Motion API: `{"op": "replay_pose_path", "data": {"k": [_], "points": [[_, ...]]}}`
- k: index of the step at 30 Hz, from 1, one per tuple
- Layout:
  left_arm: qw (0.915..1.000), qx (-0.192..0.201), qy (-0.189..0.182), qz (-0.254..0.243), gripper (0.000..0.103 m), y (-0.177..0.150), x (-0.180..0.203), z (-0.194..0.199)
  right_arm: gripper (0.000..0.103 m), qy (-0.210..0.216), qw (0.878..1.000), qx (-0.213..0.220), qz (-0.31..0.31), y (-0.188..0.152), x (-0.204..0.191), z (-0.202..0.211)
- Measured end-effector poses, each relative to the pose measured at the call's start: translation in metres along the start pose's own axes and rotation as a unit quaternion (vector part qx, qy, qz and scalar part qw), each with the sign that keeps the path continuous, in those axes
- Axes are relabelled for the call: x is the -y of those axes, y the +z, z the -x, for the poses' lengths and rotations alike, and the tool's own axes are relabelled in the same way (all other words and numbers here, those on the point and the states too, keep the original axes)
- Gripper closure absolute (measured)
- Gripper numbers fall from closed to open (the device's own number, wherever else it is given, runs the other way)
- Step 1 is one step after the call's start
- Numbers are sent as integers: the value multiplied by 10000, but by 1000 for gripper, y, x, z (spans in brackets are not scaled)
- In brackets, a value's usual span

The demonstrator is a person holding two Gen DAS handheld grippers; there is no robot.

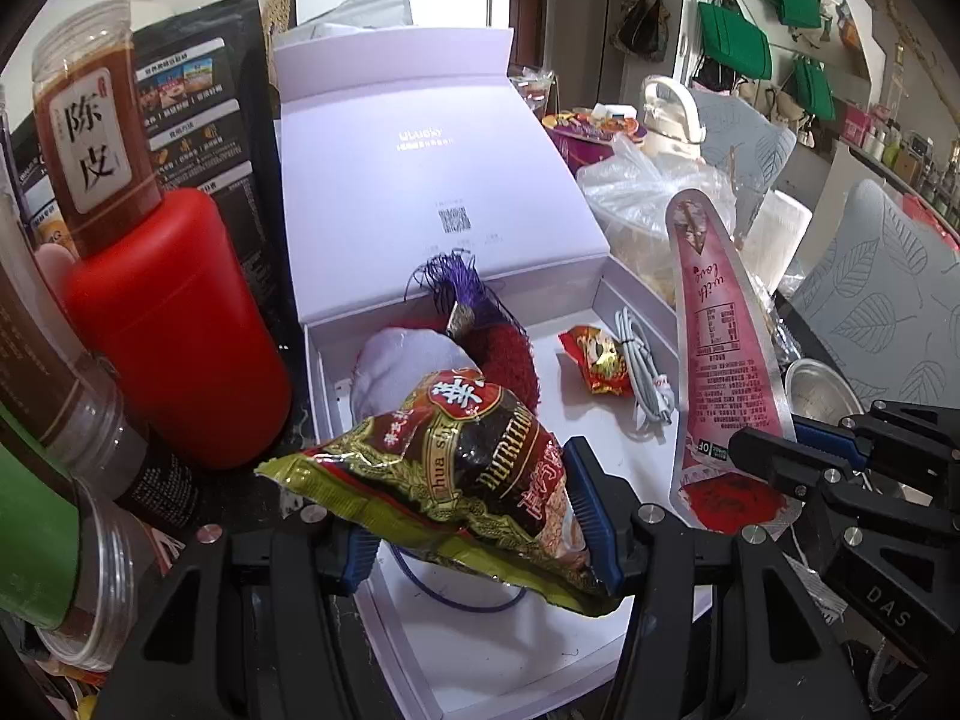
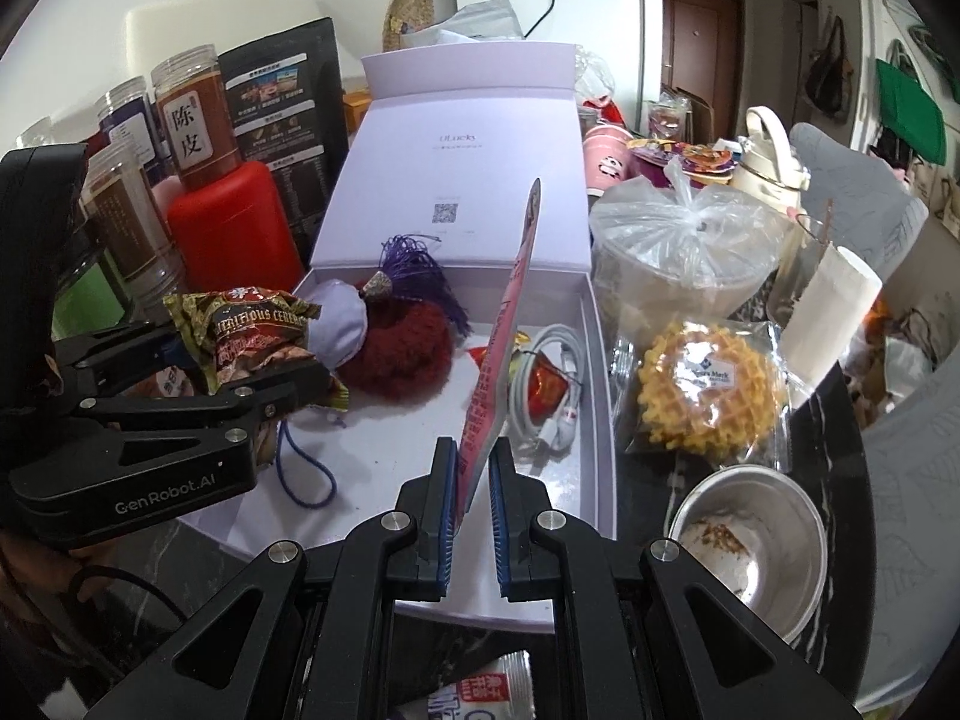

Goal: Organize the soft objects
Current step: 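Lower the pink packet and gold snack bag into the open white box, then open the right tool to release the pink packet while the left tool releases the gold bag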

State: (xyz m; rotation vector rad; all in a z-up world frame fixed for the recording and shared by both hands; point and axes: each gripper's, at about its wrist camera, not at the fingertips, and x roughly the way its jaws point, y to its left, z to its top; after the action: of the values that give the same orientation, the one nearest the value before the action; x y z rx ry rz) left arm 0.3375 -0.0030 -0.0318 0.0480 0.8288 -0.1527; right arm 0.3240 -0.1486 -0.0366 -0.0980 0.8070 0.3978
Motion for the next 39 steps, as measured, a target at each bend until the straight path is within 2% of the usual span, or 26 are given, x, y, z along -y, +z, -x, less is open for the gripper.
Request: {"op": "replay_pose_path", "data": {"k": [11, 18, 31, 36, 39], "points": [[9985, -539, -29, -13, 48, -10, 0, -26, 92, 100, 9991, -399, 94, -7, -4, -21], [9953, -960, -78, 136, 48, -14, -5, -40, 92, 132, 9986, -499, 152, -9, -6, -27], [9934, -1145, 70, 18, 48, -9, 6, -53, 92, 178, 9982, -546, 167, -7, -6, -28], [9934, -1148, 48, -7, 48, -9, 13, -57, 91, 70, 9985, -523, 168, -6, -4, -24], [9918, -1278, 41, -64, 47, -8, 14, -59, 91, -33, 9984, -541, 185, -6, -4, -22]]}}
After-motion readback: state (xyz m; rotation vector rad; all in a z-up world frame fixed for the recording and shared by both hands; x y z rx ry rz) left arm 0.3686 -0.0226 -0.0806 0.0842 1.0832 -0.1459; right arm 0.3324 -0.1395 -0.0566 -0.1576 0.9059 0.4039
